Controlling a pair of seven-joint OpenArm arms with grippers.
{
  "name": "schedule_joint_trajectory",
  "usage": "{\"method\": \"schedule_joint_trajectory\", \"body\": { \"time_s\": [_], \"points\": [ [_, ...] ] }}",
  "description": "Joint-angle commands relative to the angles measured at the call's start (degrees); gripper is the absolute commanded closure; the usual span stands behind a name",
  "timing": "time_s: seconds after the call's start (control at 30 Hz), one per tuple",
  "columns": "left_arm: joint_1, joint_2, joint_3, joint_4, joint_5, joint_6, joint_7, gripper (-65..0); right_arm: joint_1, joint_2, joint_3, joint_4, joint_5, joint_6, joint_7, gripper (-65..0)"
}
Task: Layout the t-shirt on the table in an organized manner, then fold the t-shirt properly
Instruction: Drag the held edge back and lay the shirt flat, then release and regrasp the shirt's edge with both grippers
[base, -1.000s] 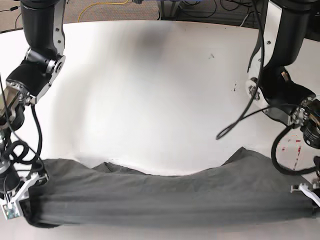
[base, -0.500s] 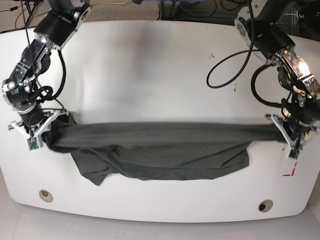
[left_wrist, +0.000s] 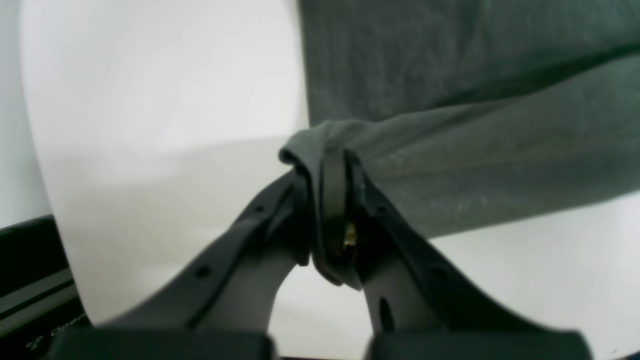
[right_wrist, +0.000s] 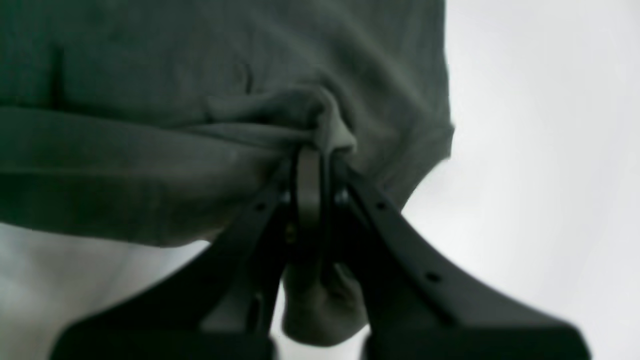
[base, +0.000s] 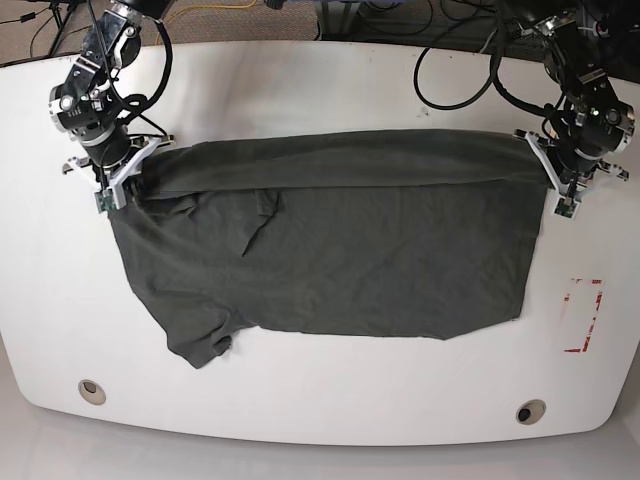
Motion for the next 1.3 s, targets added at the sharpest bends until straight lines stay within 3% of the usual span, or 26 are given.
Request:
{"method": "schedule_joint_trajectory", "body": {
  "time_s": [0.0,0.4,0.8,1.07,1.17,1.27],
  "points": [
    [0.4,-2.6,-0.1,0.9,-0.2,0.1,-2.1,-1.9,-0.3,0.6,0.2,1.1,0.3,-0.3,1.7,-0.8],
    [0.7,-7.6,0.0,-4.8,-0.2,0.1,-2.8,-2.1,-3.3,0.6,0.2,1.2,0.1,-0.3,1.6,-0.8],
    [0.6,-7.9,0.1,-7.3,-0.2,0.1,-2.9,-2.2,-8.1,0.4,0.2,1.4,0.5,-0.3,1.6,-1.3],
    [-1.0,-7.9,1.4,-7.4,-0.2,0.1,-2.9,-2.2,-11.5,-1.4,0.2,2.2,0.1,-0.3,1.6,-1.7],
    [-1.3,-8.0,2.2,-7.4,-0.1,0.1,-2.9,-2.2,-12.6,-1.5,0.2,2.7,0.1,-0.3,1.5,-8.2],
    [-1.5,-8.0,2.2,-7.4,0.0,0.1,-2.9,-2.4,-13.5,-1.5,0.2,3.0,0.1,-0.3,1.5,-21.7]
  ]
}}
